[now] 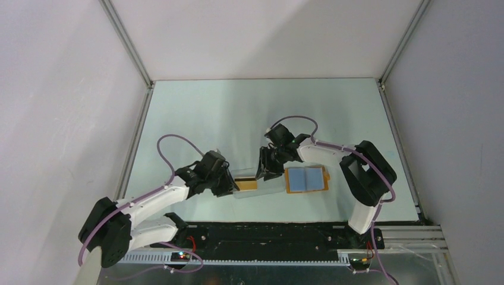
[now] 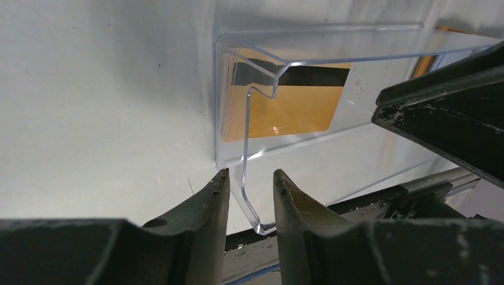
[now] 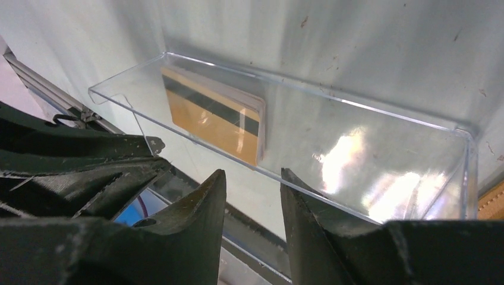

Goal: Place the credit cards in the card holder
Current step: Pick up the credit card from the storage box.

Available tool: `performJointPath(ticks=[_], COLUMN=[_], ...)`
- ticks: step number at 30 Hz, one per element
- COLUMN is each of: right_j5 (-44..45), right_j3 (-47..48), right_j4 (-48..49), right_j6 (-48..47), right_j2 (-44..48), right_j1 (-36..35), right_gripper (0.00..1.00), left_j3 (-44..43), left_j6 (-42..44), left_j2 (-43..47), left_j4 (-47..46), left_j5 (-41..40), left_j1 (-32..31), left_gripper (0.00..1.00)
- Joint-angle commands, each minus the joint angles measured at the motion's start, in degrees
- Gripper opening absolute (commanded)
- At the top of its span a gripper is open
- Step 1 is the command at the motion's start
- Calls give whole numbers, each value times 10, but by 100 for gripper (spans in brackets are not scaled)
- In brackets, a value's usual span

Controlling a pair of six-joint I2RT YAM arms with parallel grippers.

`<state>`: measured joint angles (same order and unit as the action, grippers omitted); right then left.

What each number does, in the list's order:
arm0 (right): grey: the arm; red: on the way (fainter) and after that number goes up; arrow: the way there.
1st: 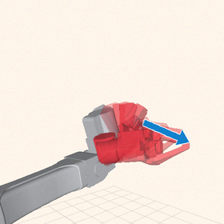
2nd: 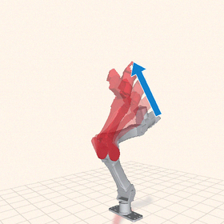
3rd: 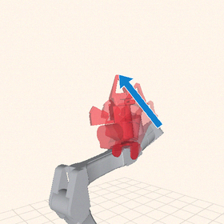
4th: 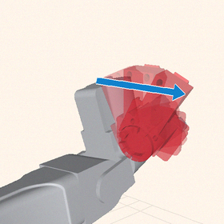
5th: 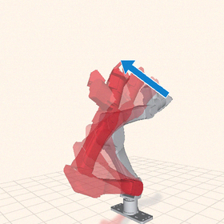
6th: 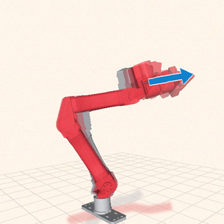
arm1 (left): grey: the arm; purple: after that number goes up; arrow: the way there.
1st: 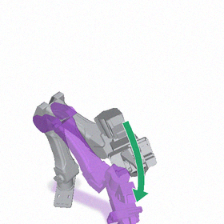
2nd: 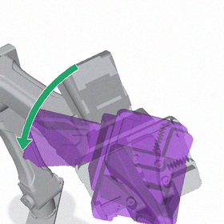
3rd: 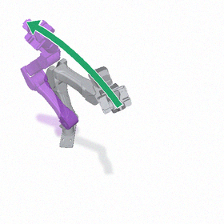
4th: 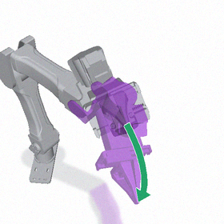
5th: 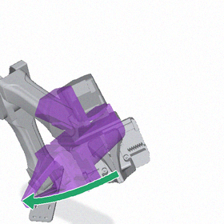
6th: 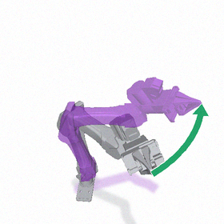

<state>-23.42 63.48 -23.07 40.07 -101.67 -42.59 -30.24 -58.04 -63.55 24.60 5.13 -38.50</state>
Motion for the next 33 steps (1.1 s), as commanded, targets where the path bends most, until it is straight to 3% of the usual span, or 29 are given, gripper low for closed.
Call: performJointPath(ticks=[1,7,16,25,29,33], right_j5=[5,4,8,-24,-23,42], right_j3=[19,32,48,47,47,43], right_j4=[26,27,26,54,57,30], right_j6=[1,3,0,6,10,6], right_j2=[-17,-40,-67,-68,-62,-48], right_j1=[-5,-8,-14,-18,-19,-21], right_gripper=[42,39,28,14,14,20], left_j3=[-21,-33,-45,-51,-52,-53], left_j6=[11,32,52,58,60,58], left_j2=[11,-18,-34,-44,-49,-47], left_j4=[-10,-1,11,13,13,13], left_j5=[-15,-28,-34,-32,-31,-32], left_j1=[2,4,4,4,4,4], left_gripper=[38,35,10,7,6,6])
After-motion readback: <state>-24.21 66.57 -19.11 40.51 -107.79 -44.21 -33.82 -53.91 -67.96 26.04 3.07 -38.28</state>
